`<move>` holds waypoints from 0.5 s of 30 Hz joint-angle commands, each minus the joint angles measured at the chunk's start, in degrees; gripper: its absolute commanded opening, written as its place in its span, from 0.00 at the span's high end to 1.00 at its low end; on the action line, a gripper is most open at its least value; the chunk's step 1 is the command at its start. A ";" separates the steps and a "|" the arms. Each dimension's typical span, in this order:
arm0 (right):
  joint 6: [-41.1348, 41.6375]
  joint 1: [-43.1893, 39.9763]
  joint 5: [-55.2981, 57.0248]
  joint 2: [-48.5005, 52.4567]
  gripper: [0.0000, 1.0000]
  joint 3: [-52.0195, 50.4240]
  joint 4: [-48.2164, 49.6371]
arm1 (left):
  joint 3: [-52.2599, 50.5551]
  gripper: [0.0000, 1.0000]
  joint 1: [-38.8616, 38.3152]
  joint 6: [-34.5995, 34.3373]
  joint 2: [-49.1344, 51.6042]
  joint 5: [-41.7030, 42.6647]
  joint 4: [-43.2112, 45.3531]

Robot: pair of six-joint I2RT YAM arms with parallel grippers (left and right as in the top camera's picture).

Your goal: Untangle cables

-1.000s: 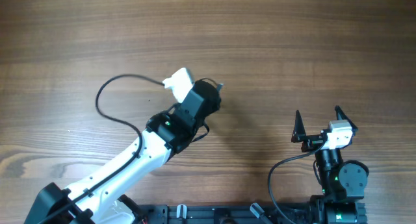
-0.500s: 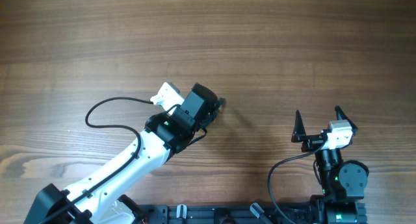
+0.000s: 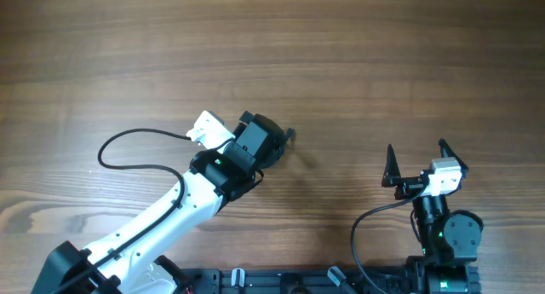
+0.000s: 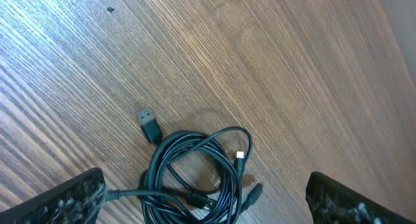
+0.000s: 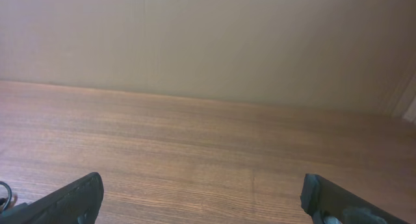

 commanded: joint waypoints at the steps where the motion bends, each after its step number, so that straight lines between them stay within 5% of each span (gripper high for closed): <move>1: -0.46 -0.09 0.76 -0.20 0.00 -0.07 0.20 | -0.15 0.00 0.28 8.39 -0.52 -1.81 -0.02; 6: -0.44 -0.09 0.76 -0.20 0.00 -0.07 0.20 | -0.15 0.00 0.81 22.69 -3.43 -0.09 -3.06; 15: -0.44 -0.09 0.76 -0.20 0.00 -0.07 0.20 | -0.15 0.00 8.22 22.99 -10.71 -0.07 -16.09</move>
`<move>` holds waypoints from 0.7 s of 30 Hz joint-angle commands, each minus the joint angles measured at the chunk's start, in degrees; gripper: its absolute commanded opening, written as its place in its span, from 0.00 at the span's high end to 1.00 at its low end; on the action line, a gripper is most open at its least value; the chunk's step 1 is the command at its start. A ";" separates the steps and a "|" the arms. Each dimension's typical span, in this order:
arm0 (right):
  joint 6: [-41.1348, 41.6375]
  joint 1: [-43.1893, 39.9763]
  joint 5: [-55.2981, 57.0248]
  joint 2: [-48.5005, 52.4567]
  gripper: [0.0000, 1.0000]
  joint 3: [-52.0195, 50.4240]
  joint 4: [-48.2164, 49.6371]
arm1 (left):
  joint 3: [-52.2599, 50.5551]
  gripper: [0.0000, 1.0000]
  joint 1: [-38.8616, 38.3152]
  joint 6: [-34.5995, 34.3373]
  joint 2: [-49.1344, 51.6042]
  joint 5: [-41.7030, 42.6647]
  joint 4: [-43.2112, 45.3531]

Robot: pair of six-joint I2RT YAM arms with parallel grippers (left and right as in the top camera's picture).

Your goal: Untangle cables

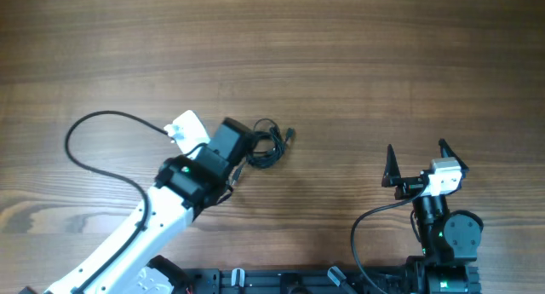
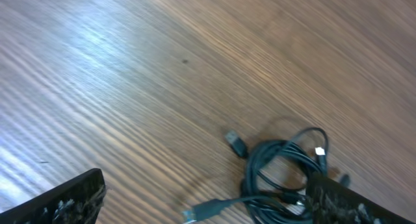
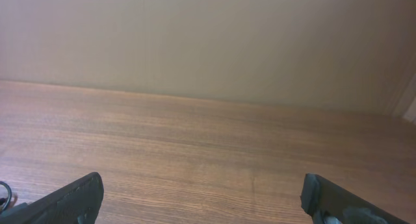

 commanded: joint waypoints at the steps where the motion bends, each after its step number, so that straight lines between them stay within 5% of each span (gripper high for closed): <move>1: -0.46 -0.09 0.76 -0.20 0.00 -0.07 0.17 | -0.15 0.00 2.56 1.73 -0.94 -0.46 -1.03; 6: -0.44 -0.09 0.76 -0.20 0.00 -0.07 0.17 | -0.15 0.00 2.80 1.60 -0.81 5.79 4.44; 12: -0.44 -0.09 0.76 -0.20 0.00 -0.07 0.17 | -0.15 0.00 2.80 13.94 0.72 14.80 14.60; 21: -0.46 -0.09 0.76 -0.20 0.00 -0.07 0.17 | -0.15 0.00 2.80 21.05 9.70 19.43 22.80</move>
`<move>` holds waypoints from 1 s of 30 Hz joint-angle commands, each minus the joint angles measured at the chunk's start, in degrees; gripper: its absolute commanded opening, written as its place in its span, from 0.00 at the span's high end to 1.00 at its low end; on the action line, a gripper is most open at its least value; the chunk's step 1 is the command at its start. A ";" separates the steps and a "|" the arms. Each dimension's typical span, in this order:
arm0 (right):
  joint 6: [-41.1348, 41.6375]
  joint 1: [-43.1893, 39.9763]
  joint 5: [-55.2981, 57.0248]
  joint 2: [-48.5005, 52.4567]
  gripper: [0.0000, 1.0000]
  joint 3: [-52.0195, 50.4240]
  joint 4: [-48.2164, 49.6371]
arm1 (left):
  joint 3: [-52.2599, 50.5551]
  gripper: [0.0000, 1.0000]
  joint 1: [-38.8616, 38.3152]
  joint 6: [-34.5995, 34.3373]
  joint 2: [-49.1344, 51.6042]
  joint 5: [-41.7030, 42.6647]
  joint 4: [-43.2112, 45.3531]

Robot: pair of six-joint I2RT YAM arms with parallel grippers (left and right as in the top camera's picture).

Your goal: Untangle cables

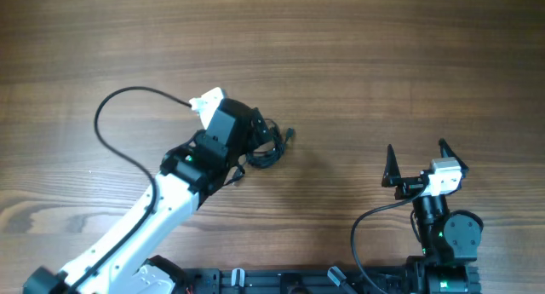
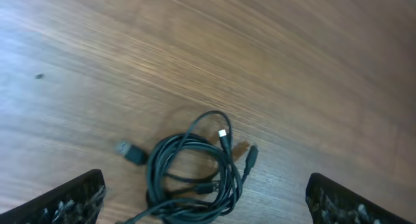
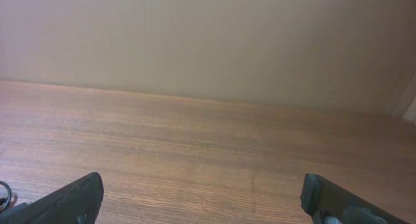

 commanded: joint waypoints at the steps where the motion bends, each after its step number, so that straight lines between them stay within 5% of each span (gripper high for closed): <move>1: -0.44 -0.09 0.76 -0.20 0.00 -0.07 0.20 | -0.13 0.00 0.24 5.79 6.05 3.67 3.34; 8: -0.46 -0.09 0.76 -0.20 0.00 -0.07 0.20 | -0.13 0.03 0.35 10.25 17.16 1.20 7.48; 12: -0.46 -0.09 0.76 -0.20 0.00 -0.07 0.20 | -0.13 0.37 0.35 10.25 21.11 -4.17 8.76; 15: -0.46 -0.09 0.76 -0.20 0.00 -0.07 0.20 | -0.13 0.48 0.35 13.44 22.49 -6.45 9.68; 21: -0.44 -0.09 0.76 -0.20 0.00 -0.07 0.20 | -0.13 0.48 0.35 28.72 22.53 -2.99 10.12; 30: -0.46 -0.09 0.76 -0.20 0.00 -0.07 0.20 | -0.13 0.50 0.35 29.77 26.23 0.04 14.69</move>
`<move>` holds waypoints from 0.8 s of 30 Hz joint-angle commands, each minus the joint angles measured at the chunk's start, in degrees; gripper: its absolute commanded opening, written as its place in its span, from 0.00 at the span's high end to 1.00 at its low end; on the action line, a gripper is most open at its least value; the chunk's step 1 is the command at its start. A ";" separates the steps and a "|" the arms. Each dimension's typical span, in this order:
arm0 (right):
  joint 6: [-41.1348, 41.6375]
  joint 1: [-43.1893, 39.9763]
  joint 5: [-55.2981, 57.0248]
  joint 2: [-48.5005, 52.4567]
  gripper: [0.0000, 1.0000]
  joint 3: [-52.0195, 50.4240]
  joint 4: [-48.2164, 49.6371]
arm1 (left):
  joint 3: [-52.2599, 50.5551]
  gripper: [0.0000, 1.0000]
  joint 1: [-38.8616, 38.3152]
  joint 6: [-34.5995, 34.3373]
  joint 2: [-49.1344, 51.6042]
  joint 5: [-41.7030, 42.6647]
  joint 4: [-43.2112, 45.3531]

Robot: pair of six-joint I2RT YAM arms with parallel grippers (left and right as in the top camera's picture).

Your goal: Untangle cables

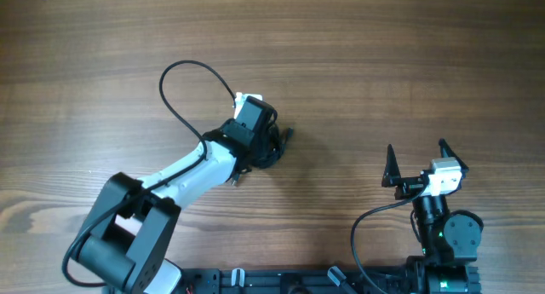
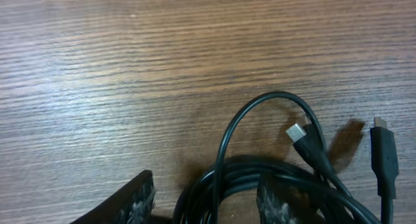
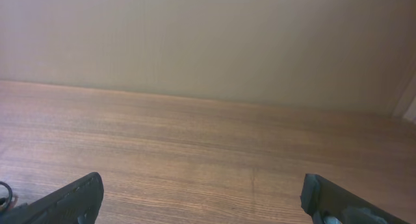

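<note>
A tangled bundle of black cables (image 1: pixel 272 147) lies near the table's middle, partly under my left wrist. In the left wrist view the coil (image 2: pixel 247 165) fills the lower frame. A silver-tipped plug (image 2: pixel 296 131) and a black plug (image 2: pixel 383 149) stick out on the right. My left gripper (image 2: pixel 207 201) is low on the coil, its jaws narrowed astride the coil's left strands, with a small gap left beside one finger. My right gripper (image 1: pixel 419 160) stands open at the right front, holding nothing, and the right wrist view shows only bare wood between its fingers (image 3: pixel 78 195).
The left arm's own black lead (image 1: pixel 183 89) loops over the table behind the arm. Another lead (image 1: pixel 366 226) curls beside the right arm's base. A pale wall (image 3: pixel 208 36) rises beyond the table's far edge.
My left gripper was wide open and high above the coil; now it is down at the coil with its jaws much closer together around some strands. The right arm has not moved.
My left gripper hung wide open over the coil, then stood further left with the coil at the edge of its view, then was above it again. Now it is down on the coil with narrowed jaws. The coil stayed put, and the right arm was still throughout.
</note>
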 commanded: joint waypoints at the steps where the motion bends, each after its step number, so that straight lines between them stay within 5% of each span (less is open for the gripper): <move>1: -0.44 -0.09 0.76 -0.20 0.00 -0.07 0.20 | -0.15 0.51 0.26 1.55 3.72 0.76 2.97; 3: -0.44 -0.09 0.76 -0.20 0.00 -0.07 0.20 | -0.15 0.54 0.26 1.18 5.38 0.81 4.83; 8: -0.48 -0.09 0.76 -0.20 0.00 -0.07 0.20 | -0.15 0.83 0.26 -0.22 6.49 0.74 5.49; 9: -0.46 -0.09 0.76 -0.20 0.00 -0.07 0.22 | -0.15 0.95 0.26 -0.20 6.45 0.68 5.49; 11: -0.46 -0.09 0.76 -0.20 0.00 -0.07 0.20 | -0.09 0.96 0.26 -2.16 5.90 -0.85 4.94; 24: -0.44 -0.09 0.76 -0.20 0.00 -0.07 0.20 | 1.33 0.96 0.09 -58.58 -15.98 0.02 -27.74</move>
